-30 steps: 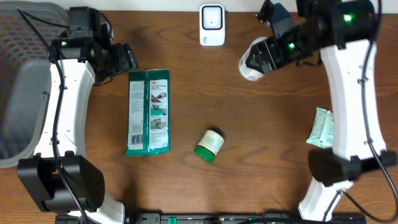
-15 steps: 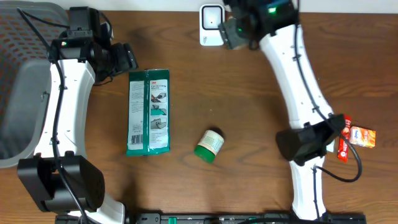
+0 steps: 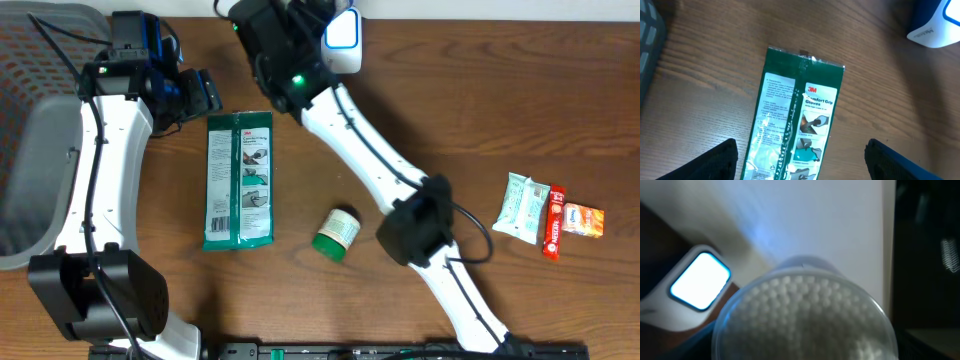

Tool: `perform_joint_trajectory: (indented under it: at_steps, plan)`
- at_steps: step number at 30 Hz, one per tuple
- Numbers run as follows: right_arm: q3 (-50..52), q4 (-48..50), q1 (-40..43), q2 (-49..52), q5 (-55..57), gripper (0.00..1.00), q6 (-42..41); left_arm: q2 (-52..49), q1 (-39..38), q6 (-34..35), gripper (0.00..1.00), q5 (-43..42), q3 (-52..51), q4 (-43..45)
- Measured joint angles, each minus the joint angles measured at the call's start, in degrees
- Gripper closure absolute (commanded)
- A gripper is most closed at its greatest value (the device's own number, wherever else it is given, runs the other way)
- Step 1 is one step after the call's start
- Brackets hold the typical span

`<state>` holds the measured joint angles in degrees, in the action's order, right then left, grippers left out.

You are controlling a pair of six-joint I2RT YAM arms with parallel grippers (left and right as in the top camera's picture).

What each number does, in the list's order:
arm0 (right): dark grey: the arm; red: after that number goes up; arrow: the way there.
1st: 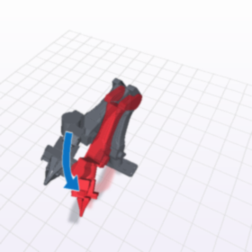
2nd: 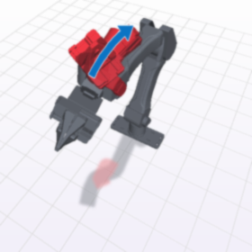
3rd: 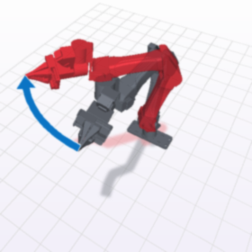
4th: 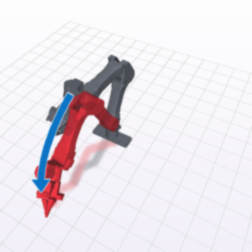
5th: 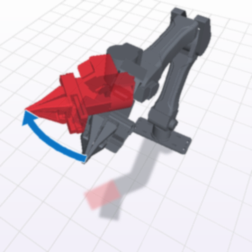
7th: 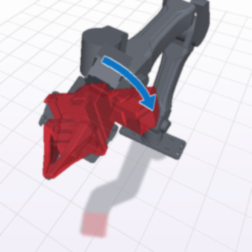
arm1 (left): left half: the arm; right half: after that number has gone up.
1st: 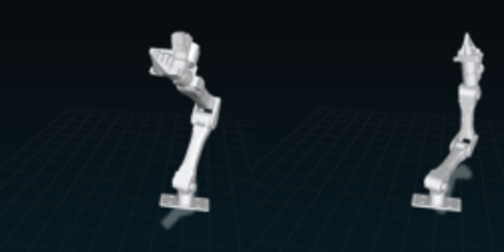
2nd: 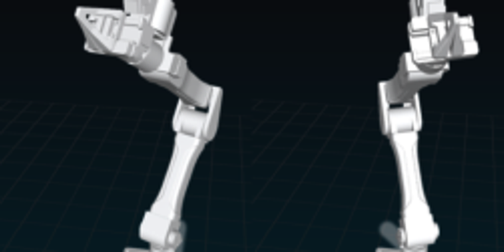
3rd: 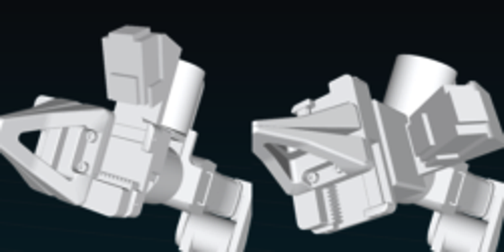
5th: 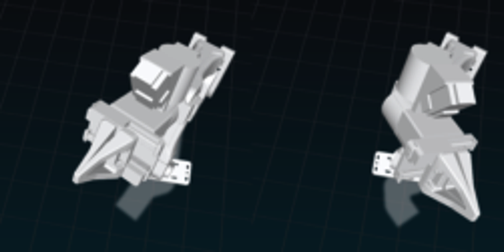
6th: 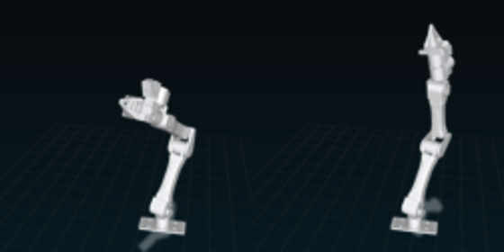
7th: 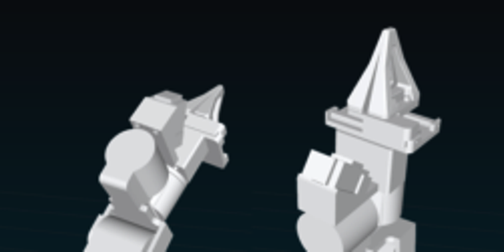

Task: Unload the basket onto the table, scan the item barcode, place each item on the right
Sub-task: 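Hold the tub bottom against the scanner window with the right gripper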

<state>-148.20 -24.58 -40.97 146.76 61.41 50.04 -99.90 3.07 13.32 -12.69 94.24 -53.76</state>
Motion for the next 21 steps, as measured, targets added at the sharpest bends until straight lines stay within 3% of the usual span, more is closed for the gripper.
perform_joint_trajectory:
  at_steps: [4,9,21]
  plan:
    - [0.0,13.9,0.7,6.7,5.5,0.99,16.3,0.0,0.0,0.0,0.19,0.0,0.0,0.0]
    - [0.0,16.8,1.9,11.0,7.7,0.99,26.5,0.0,0.0,0.0,0.19,0.0,0.0,0.0]
    - [0.0,15.8,3.7,12.2,3.5,0.99,31.0,0.0,0.0,0.0,0.19,0.0,0.0,0.0]
